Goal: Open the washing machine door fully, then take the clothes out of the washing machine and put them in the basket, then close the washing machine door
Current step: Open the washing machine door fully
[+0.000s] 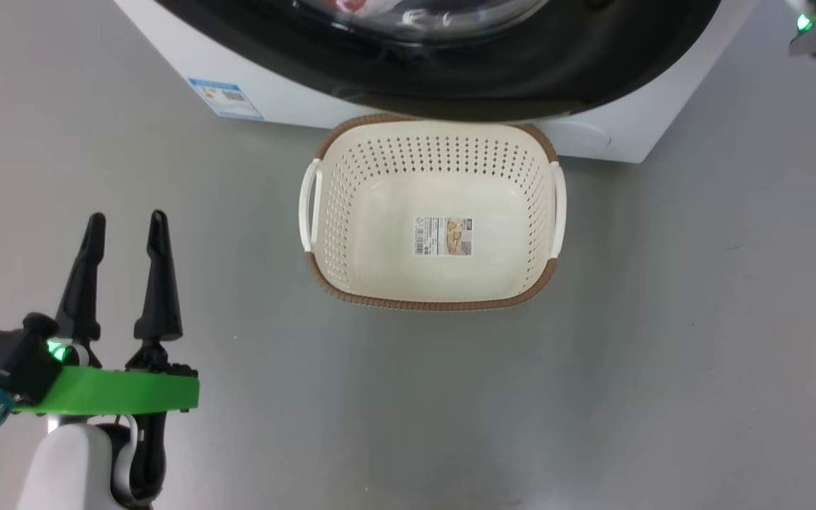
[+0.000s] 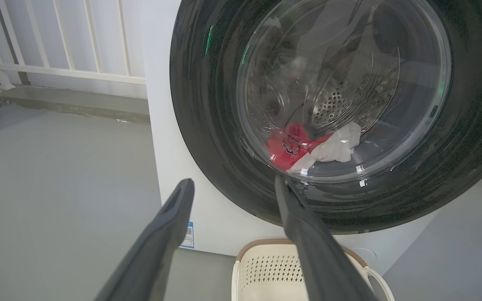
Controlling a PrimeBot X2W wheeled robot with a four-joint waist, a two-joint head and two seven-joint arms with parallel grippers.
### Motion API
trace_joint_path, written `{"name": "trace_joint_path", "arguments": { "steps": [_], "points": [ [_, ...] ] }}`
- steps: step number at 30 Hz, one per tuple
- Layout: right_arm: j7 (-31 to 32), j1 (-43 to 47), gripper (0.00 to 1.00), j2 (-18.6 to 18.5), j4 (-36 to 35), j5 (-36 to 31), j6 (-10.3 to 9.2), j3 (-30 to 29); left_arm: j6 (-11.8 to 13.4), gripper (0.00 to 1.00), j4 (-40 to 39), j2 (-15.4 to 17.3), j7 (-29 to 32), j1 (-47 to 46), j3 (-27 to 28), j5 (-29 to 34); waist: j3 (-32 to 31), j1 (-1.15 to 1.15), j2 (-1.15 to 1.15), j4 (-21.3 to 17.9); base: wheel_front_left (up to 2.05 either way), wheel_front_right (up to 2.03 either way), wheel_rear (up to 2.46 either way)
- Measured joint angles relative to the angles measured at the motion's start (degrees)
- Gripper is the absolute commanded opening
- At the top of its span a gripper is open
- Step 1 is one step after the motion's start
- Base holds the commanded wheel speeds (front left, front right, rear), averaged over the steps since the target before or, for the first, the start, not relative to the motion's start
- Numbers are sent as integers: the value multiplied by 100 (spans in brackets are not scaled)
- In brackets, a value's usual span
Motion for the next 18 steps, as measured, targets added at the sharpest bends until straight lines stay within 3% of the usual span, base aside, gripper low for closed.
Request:
{"name": "trace_joint_path", "arguments": {
  "steps": [18],
  "points": [
    [488,855,0,203,-240,241,0,219,0,100,46,36,0,210,46,56,-512,0,0,-184,0,0,0]
  ]
}}
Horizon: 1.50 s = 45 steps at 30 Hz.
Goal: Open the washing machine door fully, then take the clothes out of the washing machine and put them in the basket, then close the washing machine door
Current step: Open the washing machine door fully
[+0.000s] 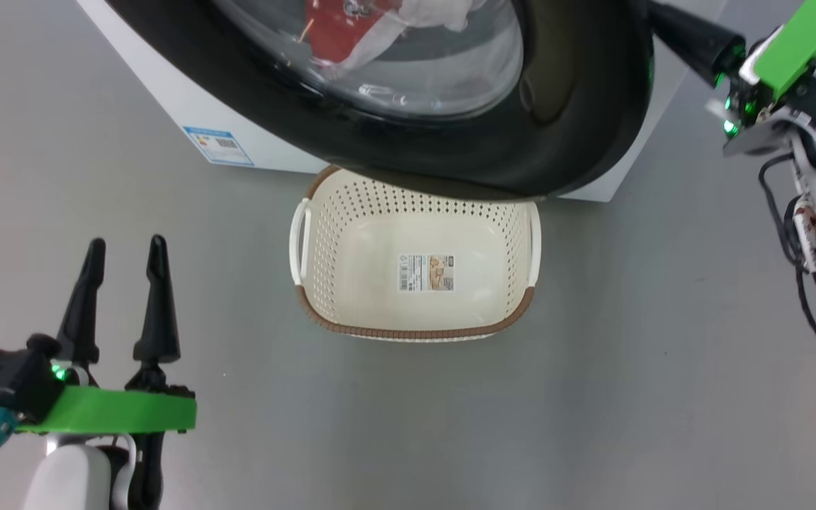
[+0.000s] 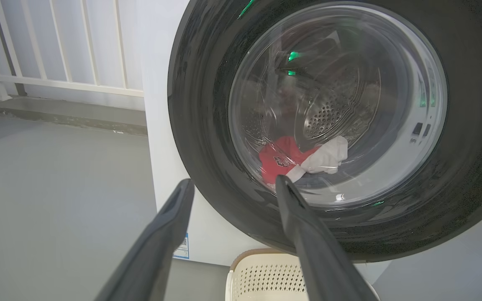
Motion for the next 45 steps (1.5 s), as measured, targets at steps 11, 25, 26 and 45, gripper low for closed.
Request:
{"name": "trace_joint_path", "arguments": {
  "steps": [11,25,26,45],
  "points": [
    [282,627,0,134,-291,198,0,86,0,100,38,37,0,238,31,58,-339,0,0,-56,0,0,0],
    [422,907,0,201,-592,383,0,131,0,100,42,56,0,325,29,107,-459,0,0,-185,0,0,0],
    [419,927,0,198,-630,383,0,125,0,100,42,57,0,325,29,107,-460,0,0,-190,0,0,0],
    [-988,1954,100,-137,-2590,-76,0,1,0,100,25,57,0,325,65,107,-417,0,0,-283,0,0,0]
  ]
}}
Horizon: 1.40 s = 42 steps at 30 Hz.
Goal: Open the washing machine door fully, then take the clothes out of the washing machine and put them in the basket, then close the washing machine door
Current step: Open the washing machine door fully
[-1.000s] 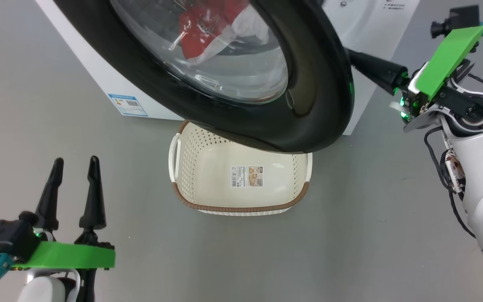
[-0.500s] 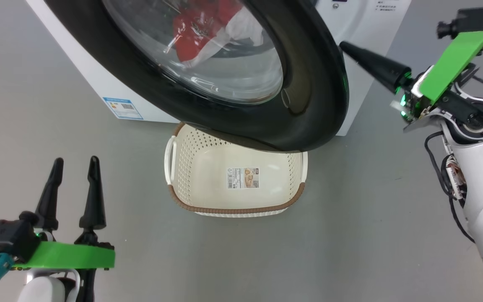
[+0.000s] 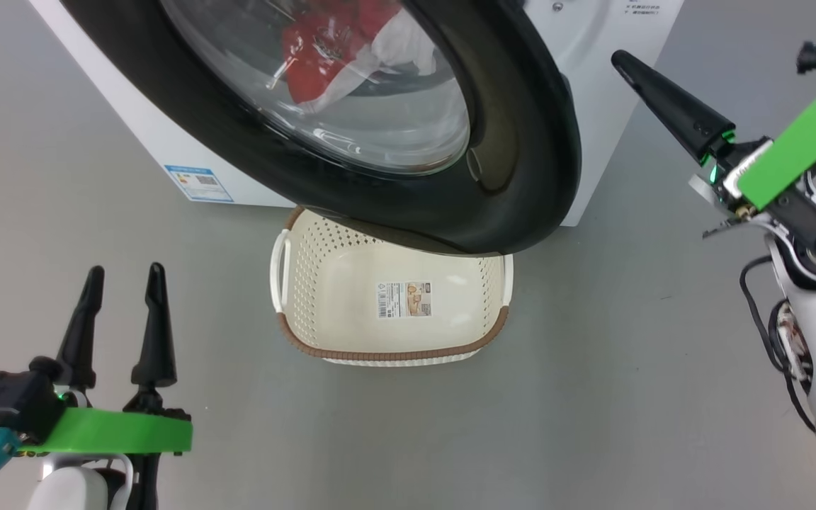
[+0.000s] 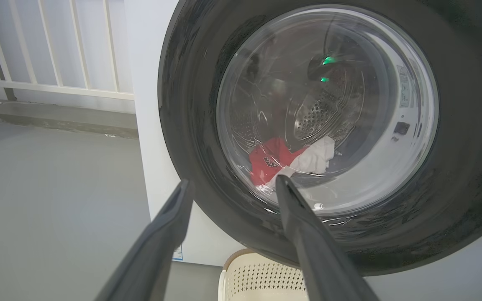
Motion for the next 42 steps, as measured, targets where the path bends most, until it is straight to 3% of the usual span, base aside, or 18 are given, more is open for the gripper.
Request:
{"name": "trace_joint_path", "arguments": {
  "steps": [6,12,22,30,42],
  "points": [
    [-616,613,100,-186,-826,-323,0,98,0,100,-30,7,0,17,33,0,4,0,0,-62,0,0,0],
    [-1556,1162,100,-499,-1447,-1135,0,470,0,100,-51,22,0,75,43,2,12,0,0,-109,0,0,0],
    [-3311,1899,100,-1004,-1831,-2548,1,1093,0,100,-76,34,0,76,51,36,51,0,0,-136,0,0,0],
    [-4094,2365,100,-951,-1574,-3368,1,1251,0,100,-111,35,0,80,87,36,44,0,0,-191,0,0,0],
    [-4147,3043,100,-279,-1366,-4567,1,697,0,100,-149,35,0,81,129,36,46,0,0,-188,0,0,0]
  ]
}}
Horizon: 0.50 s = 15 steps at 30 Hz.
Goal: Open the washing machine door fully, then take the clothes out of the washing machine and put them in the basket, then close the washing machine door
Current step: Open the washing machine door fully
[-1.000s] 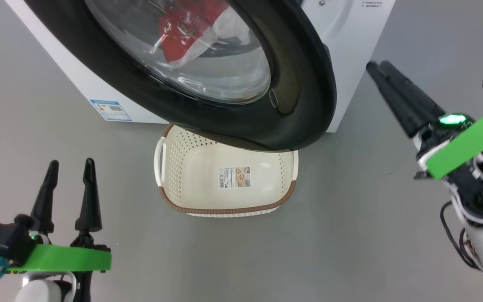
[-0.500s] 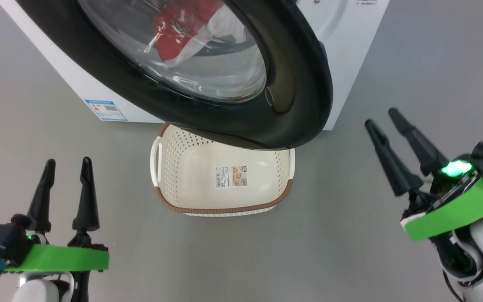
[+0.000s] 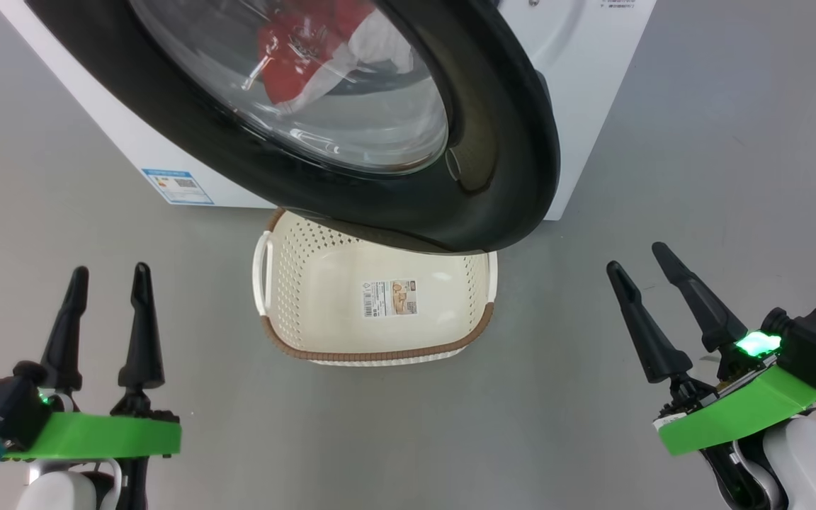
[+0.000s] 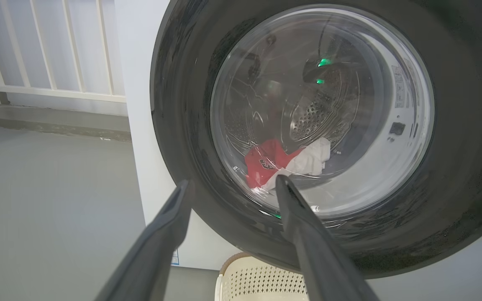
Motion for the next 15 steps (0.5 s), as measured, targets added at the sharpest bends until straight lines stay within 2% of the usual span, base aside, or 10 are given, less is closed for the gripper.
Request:
{"name": "trace_joint_path", "arguments": {
  "steps": [9,15],
  "points": [
    [0,-1,100,310,-85,-621,0,-264,0,100,-33,-2,0,0,-14,0,-12,0,0,-20,0,0,0],
    [0,-1,100,403,-37,-703,0,-336,0,100,-46,-1,0,7,-45,0,-55,0,0,-13,0,0,0]
  ]
}}
